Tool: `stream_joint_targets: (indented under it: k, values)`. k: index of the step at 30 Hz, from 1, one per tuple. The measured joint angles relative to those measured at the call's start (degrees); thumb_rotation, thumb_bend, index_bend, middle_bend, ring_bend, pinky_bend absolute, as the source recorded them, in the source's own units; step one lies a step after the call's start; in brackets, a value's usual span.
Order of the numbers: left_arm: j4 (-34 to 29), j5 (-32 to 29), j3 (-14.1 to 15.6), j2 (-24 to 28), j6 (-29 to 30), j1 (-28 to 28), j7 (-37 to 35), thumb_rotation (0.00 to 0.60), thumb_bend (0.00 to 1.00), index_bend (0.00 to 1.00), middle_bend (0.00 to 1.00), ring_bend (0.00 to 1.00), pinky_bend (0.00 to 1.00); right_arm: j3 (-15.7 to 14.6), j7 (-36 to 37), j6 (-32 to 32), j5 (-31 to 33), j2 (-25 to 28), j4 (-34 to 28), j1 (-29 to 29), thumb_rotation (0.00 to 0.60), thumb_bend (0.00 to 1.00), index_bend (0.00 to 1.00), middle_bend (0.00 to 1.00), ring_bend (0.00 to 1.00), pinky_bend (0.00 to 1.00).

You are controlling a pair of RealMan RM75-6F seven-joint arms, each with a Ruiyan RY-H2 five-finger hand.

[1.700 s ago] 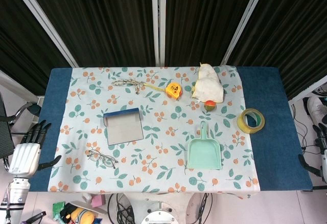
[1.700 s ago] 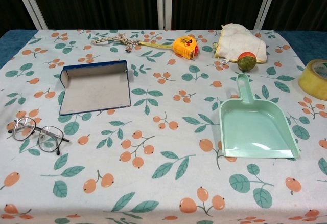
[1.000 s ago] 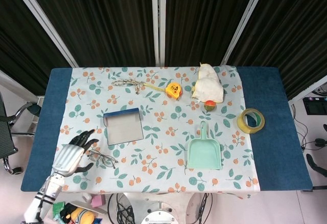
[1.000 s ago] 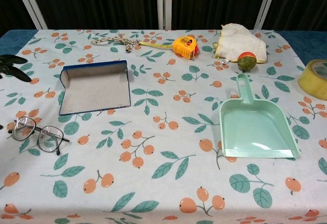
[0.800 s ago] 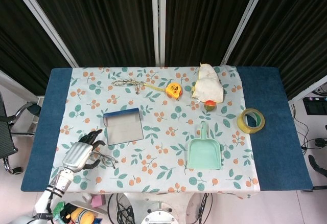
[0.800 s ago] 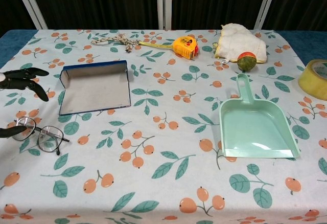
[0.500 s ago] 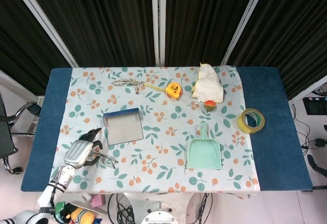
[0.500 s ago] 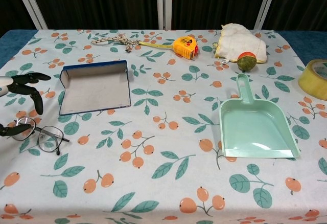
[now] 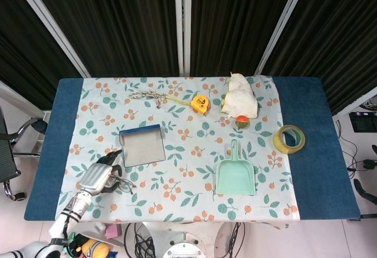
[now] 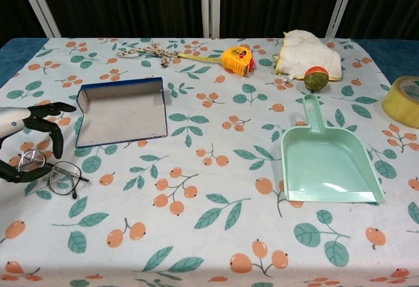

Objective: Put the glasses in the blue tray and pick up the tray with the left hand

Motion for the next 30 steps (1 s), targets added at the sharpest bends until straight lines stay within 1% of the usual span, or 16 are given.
stream_joint_targets:
  k: [4, 14, 19, 26, 30]
  values:
    - [0.24, -0.33, -0.07, -0.47, -0.43, -0.23, -0.03, 0.600, 0.34, 0.54, 0.00, 0.03, 0.16, 0.09, 0.02, -0.03, 0.15, -0.12, 0.12, 0.03, 0.600, 0.21, 0.00, 0.00, 0.00, 0.00]
    - [1.69, -1.18, -0.57, -1.71, -1.07, -0.74, -0.47, 0.600, 0.35, 0.57, 0.01, 0.03, 0.16, 0.02, -0.13, -0.90, 0.45, -0.33, 0.39, 0.24, 0.600, 0.21, 0.00, 0.00, 0.00, 0.00]
    - [2.33, -1.53, -0.91, -2.19, -0.85, -0.85, -0.47, 0.600, 0.38, 0.61, 0.02, 0.03, 0.16, 0.22, 0.07, -0.70, 0.57, -0.43, 0.63, 0.23, 0.600, 0.21, 0.00, 0.00, 0.00, 0.00]
    - [0.43, -1.35, -1.46, -1.55, -0.34, -1.17, -0.57, 0.600, 0.39, 0.62, 0.02, 0.03, 0.16, 0.11, 0.12, -1.02, 0.55, -0.52, 0.88, 0.28, 0.600, 0.21, 0.00, 0.00, 0.00, 0.00]
    - [-0.90, -1.99, -1.96, -0.73, -1.75, -2.23, 0.61, 0.600, 0.39, 0.62, 0.02, 0.03, 0.16, 0.05, 0.08, -0.85, 0.30, -0.44, 0.75, 0.28, 0.600, 0.21, 0.00, 0.00, 0.00, 0.00]
